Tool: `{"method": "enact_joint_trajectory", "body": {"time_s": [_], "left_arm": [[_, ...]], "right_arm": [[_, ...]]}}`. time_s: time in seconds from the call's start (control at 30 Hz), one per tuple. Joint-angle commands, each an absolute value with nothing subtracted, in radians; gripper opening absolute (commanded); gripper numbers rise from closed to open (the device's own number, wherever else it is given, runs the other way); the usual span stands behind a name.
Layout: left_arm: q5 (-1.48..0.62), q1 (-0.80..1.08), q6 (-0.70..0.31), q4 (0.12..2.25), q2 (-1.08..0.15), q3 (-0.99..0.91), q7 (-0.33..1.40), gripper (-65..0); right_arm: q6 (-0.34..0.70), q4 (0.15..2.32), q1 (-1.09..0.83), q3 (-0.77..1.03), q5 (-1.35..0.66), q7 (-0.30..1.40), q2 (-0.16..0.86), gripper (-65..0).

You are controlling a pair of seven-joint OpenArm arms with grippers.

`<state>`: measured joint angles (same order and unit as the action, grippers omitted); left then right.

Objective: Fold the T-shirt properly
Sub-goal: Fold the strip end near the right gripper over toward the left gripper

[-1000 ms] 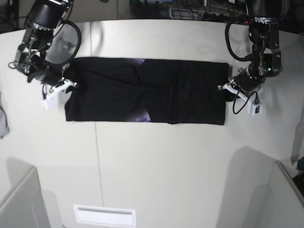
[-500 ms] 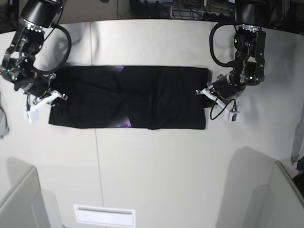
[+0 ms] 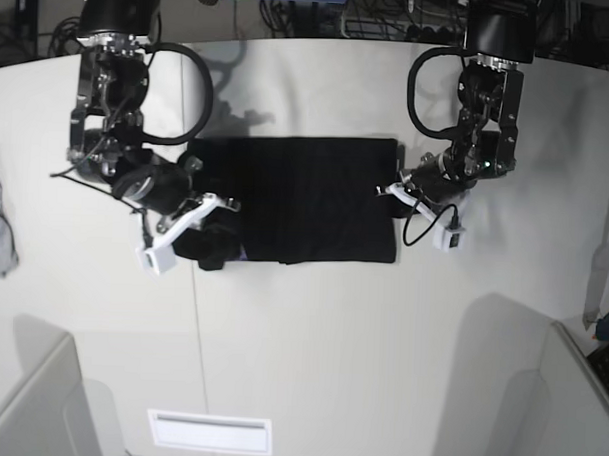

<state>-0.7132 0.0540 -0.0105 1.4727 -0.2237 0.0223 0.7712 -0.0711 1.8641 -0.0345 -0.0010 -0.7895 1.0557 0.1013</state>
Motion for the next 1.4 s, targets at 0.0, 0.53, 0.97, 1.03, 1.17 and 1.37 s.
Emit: {"method": "enact_joint_trajectory", "body": {"time_s": [0.0, 0.53, 0.97, 1.03, 1.17, 1.37], "left_arm": [[-0.69, 0.062, 0.008, 1.486, -0.243, 0.022, 0.803, -65.0], [-0.691, 0.107, 0.008, 1.537, -0.306, 0.019, 0.805, -65.0], [-0.69, 0.214, 0.005, 1.67, -0.34, -0.151, 0.938, -65.0], [-0.69, 0.228, 0.001, 1.692, -0.343, -0.216, 0.986, -65.0], [-0.69, 0.254, -0.074, 1.707, -0.372, -0.306, 1.061, -65.0], [-0.684, 0.297, -0.119, 1.705, -0.374, -0.426, 1.072, -65.0]], "right_arm": [[-0.082, 1.882, -0.019, -0.018, -0.808, 1.017, 0.099, -65.0], [-0.166, 1.748, 0.065, -0.3, -0.808, 0.868, 0.022, -65.0], [-0.229, 1.636, 0.113, -0.424, -0.806, 0.745, 0.008, -65.0], [-0.229, 1.6, 0.128, -0.441, -0.806, 0.731, 0.008, -65.0], [-0.229, 1.566, 0.13, -0.447, -0.808, 0.7, 0.008, -65.0], [-0.229, 1.564, 0.128, -0.447, -0.808, 0.704, 0.007, -65.0]]}}
